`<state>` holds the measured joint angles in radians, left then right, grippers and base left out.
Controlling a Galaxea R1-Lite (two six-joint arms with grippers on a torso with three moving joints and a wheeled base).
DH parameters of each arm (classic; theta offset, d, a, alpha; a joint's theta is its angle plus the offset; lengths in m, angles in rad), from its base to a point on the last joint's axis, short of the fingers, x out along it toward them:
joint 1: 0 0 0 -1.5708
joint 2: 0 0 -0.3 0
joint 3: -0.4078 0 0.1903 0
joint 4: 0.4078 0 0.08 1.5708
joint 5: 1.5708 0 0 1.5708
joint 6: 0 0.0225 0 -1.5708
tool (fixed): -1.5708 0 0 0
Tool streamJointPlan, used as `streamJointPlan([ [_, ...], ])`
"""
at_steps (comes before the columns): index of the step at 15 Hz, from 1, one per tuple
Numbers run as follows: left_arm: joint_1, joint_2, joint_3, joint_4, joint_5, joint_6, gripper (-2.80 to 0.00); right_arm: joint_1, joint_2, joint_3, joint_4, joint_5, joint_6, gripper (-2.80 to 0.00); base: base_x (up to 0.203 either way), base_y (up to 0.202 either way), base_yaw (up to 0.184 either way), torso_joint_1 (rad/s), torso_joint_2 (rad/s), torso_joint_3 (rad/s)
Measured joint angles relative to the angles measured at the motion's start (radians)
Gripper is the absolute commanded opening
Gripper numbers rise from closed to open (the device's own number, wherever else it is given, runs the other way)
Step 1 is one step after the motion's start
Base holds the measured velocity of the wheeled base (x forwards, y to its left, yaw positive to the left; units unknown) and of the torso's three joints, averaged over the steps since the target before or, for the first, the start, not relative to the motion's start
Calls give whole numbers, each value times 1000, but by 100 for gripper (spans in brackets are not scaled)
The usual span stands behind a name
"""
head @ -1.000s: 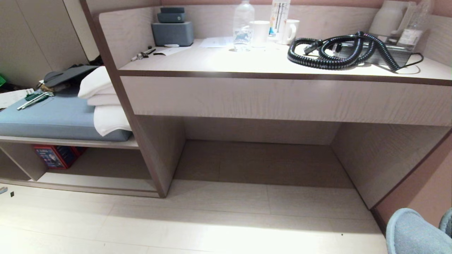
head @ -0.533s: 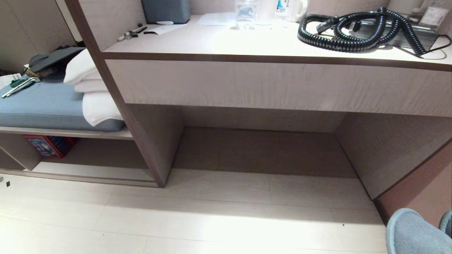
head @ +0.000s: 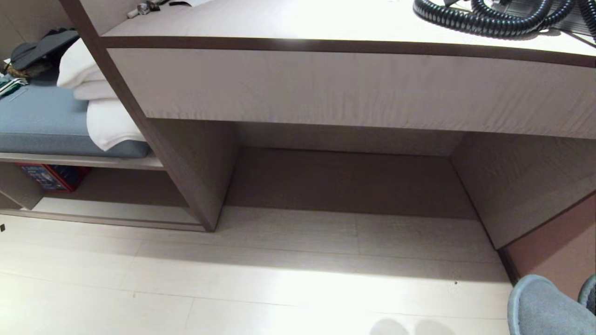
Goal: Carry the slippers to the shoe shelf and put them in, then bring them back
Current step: Place the slippers on the floor
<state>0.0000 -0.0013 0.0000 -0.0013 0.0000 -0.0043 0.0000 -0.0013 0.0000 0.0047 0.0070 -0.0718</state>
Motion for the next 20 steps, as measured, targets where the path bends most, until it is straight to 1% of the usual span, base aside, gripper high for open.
streamJointPlan([
  [20, -1, 0, 0, 0, 0, -1, -280, 0, 0, 0, 0, 0, -3, -280, 0, 0, 0, 4, 2, -197],
])
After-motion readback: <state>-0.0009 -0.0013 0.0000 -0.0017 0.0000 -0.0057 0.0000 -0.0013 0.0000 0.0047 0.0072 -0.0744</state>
